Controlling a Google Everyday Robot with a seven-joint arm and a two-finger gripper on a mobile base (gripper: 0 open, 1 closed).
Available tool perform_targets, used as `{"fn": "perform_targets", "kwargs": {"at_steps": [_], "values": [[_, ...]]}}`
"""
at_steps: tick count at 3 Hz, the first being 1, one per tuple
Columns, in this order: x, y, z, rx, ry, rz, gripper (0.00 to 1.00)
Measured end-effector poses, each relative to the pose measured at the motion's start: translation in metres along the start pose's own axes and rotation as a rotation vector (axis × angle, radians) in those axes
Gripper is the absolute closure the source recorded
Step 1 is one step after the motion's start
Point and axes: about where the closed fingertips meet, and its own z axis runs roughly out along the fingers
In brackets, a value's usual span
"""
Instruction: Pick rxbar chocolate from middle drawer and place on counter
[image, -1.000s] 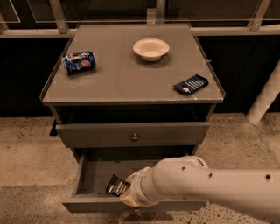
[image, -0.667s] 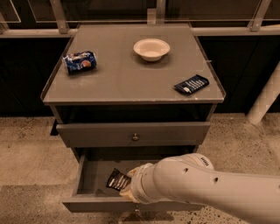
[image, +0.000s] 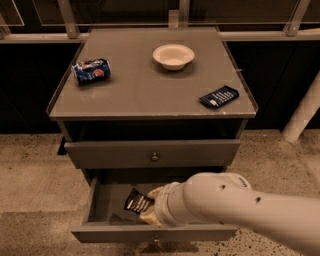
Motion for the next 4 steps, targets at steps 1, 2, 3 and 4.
{"fn": "perform_targets", "kwargs": {"at_steps": [1, 2, 3, 4], "values": [[-0.006, -0.035, -0.036, 0.005, -0.056, -0.019, 1.0], [-0.029, -0.068, -0.083, 0.023, -0.073, -0.138, 1.0], [-0.054, -0.098, -0.118, 0.038, -0.078, -0.225, 1.0], [-0.089, -0.115, -0.153, 0.067, -0.083, -0.32, 1.0]]}}
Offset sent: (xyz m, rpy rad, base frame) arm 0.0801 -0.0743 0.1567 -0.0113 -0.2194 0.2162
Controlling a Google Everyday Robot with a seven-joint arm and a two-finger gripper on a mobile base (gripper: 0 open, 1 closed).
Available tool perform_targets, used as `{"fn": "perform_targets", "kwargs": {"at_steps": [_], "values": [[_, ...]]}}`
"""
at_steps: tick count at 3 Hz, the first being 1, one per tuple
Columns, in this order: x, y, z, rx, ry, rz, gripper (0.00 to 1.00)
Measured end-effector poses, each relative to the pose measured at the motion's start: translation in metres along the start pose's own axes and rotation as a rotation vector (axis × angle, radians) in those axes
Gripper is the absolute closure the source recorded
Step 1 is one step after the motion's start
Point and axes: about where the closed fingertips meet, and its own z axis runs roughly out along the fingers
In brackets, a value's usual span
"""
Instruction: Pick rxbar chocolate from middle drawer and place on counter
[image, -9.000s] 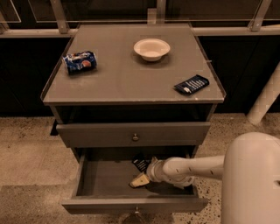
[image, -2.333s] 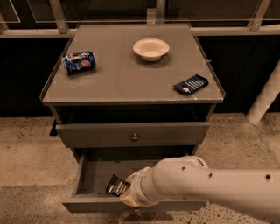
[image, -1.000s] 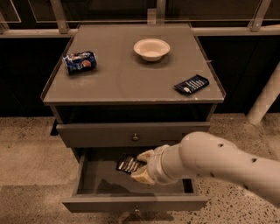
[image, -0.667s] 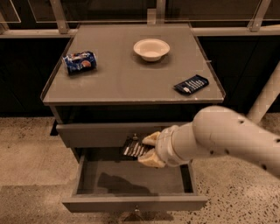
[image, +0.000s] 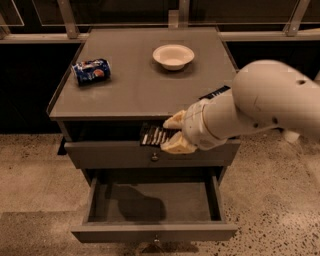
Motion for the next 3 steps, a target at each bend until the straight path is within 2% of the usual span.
{"fn": "perform_targets", "kwargs": {"at_steps": [1, 2, 3], "values": [[-0.032, -0.02, -0.026, 0.025, 0.006, -0.079, 1.0], [-0.053, -0.039, -0.038, 0.081, -0.007, -0.093, 1.0], [-0.072, -0.064, -0.033, 0.108, -0.044, -0.101, 1.0]]}}
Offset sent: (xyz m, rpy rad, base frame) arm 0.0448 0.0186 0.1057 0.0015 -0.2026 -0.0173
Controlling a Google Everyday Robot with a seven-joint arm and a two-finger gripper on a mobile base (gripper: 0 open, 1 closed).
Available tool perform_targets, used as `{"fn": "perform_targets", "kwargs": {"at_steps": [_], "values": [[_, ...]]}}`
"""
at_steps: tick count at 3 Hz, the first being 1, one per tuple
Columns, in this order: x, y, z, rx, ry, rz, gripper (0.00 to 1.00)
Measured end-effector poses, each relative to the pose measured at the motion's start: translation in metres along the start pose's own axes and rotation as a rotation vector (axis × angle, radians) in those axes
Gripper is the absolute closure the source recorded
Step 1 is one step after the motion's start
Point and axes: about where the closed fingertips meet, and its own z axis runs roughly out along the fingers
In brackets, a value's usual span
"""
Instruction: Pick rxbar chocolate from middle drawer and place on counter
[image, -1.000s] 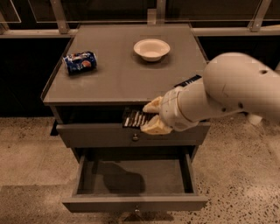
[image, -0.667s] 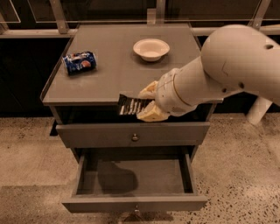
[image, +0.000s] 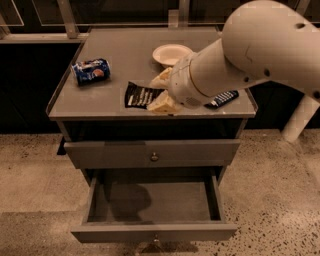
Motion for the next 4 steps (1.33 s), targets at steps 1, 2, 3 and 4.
{"fn": "perform_targets", "kwargs": {"at_steps": [1, 2, 3, 4], "values": [[-0.01, -0.02, 0.021, 0.017, -0.056, -0.002, 1.0], [-0.013, -0.031, 0.057, -0.002, -0.148, 0.013, 1.0], [-0.011, -0.036, 0.088, -0.012, -0.188, 0.042, 1.0], [-0.003, -0.044, 0.112, 0.008, -0.185, 0.093, 1.0]]}}
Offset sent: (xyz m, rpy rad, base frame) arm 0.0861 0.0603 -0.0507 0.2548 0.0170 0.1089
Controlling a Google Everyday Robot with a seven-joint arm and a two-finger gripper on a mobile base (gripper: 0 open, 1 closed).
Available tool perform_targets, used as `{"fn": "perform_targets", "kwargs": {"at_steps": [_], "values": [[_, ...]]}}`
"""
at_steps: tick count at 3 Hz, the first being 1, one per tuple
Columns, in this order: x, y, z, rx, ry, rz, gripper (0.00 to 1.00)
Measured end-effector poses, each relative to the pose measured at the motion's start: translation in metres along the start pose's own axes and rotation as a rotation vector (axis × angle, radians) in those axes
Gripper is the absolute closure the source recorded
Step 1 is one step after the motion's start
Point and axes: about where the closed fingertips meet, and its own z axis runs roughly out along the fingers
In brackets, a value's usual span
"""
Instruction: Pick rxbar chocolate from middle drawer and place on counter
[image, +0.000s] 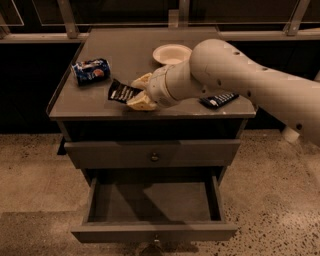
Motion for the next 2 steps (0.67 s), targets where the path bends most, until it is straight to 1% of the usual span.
{"fn": "perform_targets", "kwargs": {"at_steps": [1, 2], "values": [[-0.0008, -0.0011, 0.0006, 0.005, -0.002, 0.004, 0.81], [-0.0008, -0.0011, 0.0006, 0.005, -0.002, 0.004, 0.58]]}}
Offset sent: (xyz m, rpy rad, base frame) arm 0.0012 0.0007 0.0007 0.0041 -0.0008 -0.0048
